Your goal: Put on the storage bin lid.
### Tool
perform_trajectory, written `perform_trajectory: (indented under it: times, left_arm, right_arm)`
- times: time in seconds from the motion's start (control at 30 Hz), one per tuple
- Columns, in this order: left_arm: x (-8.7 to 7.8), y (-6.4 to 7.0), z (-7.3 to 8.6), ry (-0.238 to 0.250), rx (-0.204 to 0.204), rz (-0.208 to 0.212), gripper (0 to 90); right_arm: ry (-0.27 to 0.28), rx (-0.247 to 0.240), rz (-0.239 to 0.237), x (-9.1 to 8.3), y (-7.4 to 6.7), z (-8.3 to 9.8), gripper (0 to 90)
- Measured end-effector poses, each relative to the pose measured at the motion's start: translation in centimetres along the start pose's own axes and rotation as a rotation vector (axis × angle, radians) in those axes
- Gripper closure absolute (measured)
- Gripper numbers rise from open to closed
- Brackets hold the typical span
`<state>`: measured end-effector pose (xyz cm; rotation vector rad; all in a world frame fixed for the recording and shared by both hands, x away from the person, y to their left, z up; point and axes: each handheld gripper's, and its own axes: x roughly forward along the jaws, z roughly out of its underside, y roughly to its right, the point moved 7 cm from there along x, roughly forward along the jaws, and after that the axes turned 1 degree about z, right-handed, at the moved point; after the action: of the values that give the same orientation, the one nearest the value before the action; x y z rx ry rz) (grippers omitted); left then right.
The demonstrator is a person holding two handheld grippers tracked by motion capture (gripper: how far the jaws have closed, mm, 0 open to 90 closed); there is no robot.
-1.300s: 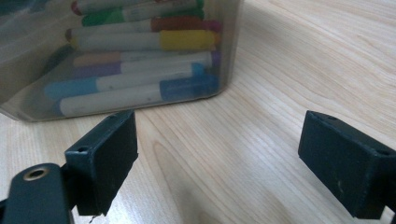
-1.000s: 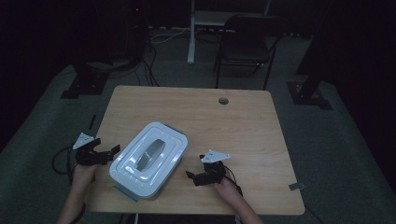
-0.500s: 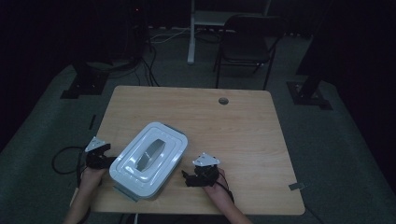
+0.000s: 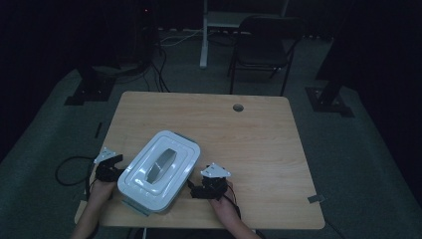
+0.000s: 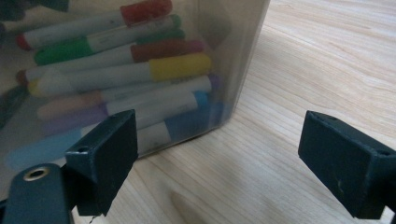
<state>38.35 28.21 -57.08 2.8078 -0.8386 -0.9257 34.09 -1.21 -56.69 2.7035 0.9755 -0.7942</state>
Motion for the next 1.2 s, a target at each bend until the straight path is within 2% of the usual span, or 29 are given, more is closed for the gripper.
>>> perform_trajectory:
  times: [0.1,0.2,0.33,0.4,0.53,0.73,0.83,0.97,1.0,1.2]
  left_arm:
    - [0.1,0.7,0.2,-0.015,0.007,0.019,0.4]
    - [0.5,1.8,0.2,-0.041,0.037,0.042,0.5]
    - [0.9,2.7,-0.1,-0.049,0.056,-0.003,0.4]
    - [1.0,3.0,-0.2,-0.058,0.047,-0.014,0.5]
    - [1.2,3.8,-0.2,-0.078,0.041,-0.018,0.4]
    - [1.5,5.4,-0.1,-0.081,0.068,-0.018,0.5]
    - [1.8,6.3,-0.1,-0.087,0.085,-0.008,0.5]
    - [2.6,7.7,-0.3,-0.094,0.105,0.015,0.4]
    - [2.6,7.7,-0.3,-0.094,0.105,0.015,0.4]
    - [4.0,9.3,-0.7,-0.101,0.124,0.043,0.4]
  right_arm:
    - [-0.007,0.017,-0.005,0.0,0.4,0.0,11.9]
    - [-0.015,0.011,0.014,-0.1,1.0,-0.1,11.9]
    - [-0.011,0.02,0.026,-0.3,2.1,-0.5,11.9]
    - [-0.01,0.021,0.03,-0.4,2.5,-0.6,11.9]
    - [-0.021,0.007,0.039,-0.3,3.5,-0.8,11.9]
    - [-0.032,0.02,0.068,-0.5,5.3,-0.9,12.2]
    - [-0.03,0.023,0.078,-0.7,5.9,-0.8,12.3]
    - [-0.039,0.03,0.095,-1.0,7.4,-0.5,12.3]
    - [-0.039,0.03,0.095,-1.0,7.4,-0.5,12.3]
    - [-0.045,0.044,0.118,-1.7,9.4,-0.1,12.3]
